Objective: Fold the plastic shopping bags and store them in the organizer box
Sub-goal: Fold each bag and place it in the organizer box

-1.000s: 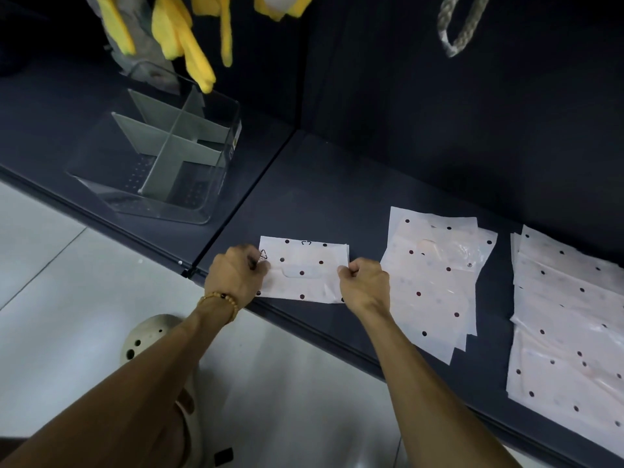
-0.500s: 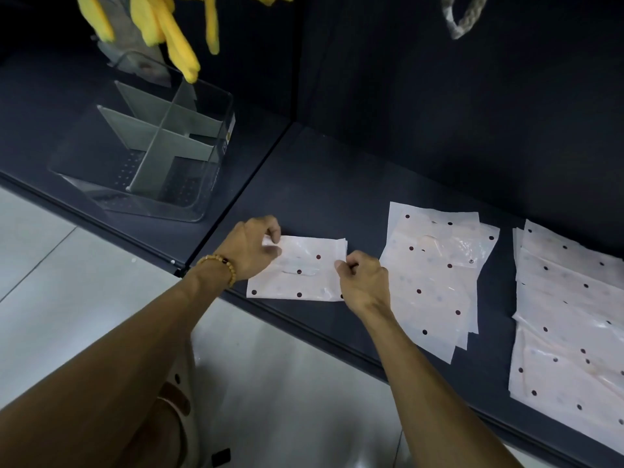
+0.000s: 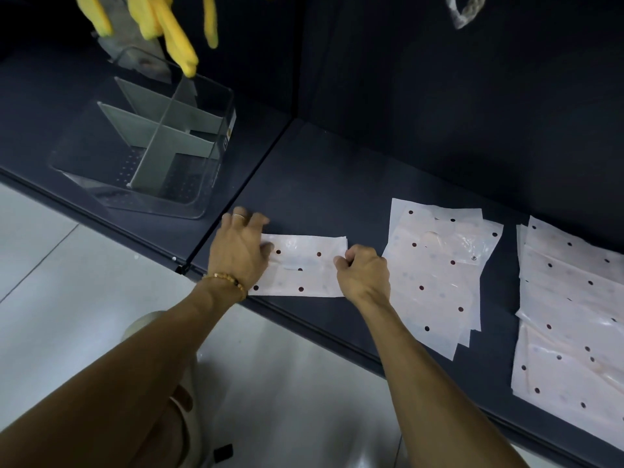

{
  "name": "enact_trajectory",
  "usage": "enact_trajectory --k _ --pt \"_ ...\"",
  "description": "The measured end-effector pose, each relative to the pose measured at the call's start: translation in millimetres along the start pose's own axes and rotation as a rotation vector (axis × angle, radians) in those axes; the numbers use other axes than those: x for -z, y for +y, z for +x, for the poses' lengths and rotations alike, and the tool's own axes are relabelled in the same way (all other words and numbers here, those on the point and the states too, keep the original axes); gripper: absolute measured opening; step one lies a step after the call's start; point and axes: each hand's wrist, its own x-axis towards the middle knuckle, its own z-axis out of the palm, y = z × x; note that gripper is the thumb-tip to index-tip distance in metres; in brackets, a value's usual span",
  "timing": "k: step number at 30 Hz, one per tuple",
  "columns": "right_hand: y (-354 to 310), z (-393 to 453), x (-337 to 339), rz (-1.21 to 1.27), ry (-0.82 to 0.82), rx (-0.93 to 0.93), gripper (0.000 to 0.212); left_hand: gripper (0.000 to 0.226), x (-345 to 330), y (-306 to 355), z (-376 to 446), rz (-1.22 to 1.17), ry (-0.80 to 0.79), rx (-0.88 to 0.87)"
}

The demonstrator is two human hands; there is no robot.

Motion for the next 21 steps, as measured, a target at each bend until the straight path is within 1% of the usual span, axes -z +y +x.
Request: enact_trajectory --k 2,3,4,6,8,10,11,12,13,14,15,16,21 --pt "0 0 -1 -0.008 0.002 -0.004 0.016 0.037 -4 3 -16 0.122 0.059 -0.296" --pt "1 0 -1 -0.011 0.004 -0.005 0.016 0.038 -10 1 -24 0.156 0.033 -0.441" --pt "1 0 -1 -0.013 0.001 -0.008 0.016 0.039 -14 -1 -31 0.175 -0.057 -0.518" --pt "1 -2 0 -0.027 -0.002 0.002 0.018 0.050 -24 -10 -40 0.203 -0.229 -0.516" --pt "0 -5 1 -0.144 0.073 0.057 0.020 0.055 -30 -21 -40 0.228 -0.286 -0.497" --pt "-4 -14 -4 -0.358 0.253 0.240 0.029 0.054 -32 -23 -39 0.263 -0.300 -0.513" --pt "-8 -20 -9 -0.409 0.305 0.368 0.035 0.054 -31 -22 -38 0.273 -0.300 -0.520" --pt "-14 -26 -17 -0.420 0.292 0.506 0.040 0.054 -31 -22 -38 0.286 -0.296 -0.528" --pt "-17 -32 -27 -0.426 0.195 0.625 0.046 0.055 -31 -22 -38 0.298 -0.297 -0.533" --pt "-16 -36 -37 -0.439 0.076 0.699 0.053 0.055 -31 -22 -39 0.307 -0.308 -0.533" --pt "-13 -38 -44 -0.448 -0.030 0.719 0.057 0.055 -31 -22 -39 0.310 -0.318 -0.526" --pt "-7 -36 -46 -0.455 -0.081 0.717 0.059 0.054 -32 -23 -38 0.307 -0.319 -0.522" --pt "37 -14 -15 -0.630 -0.150 0.793 0.061 0.056 -31 -26 -38 0.250 -0.321 -0.520"
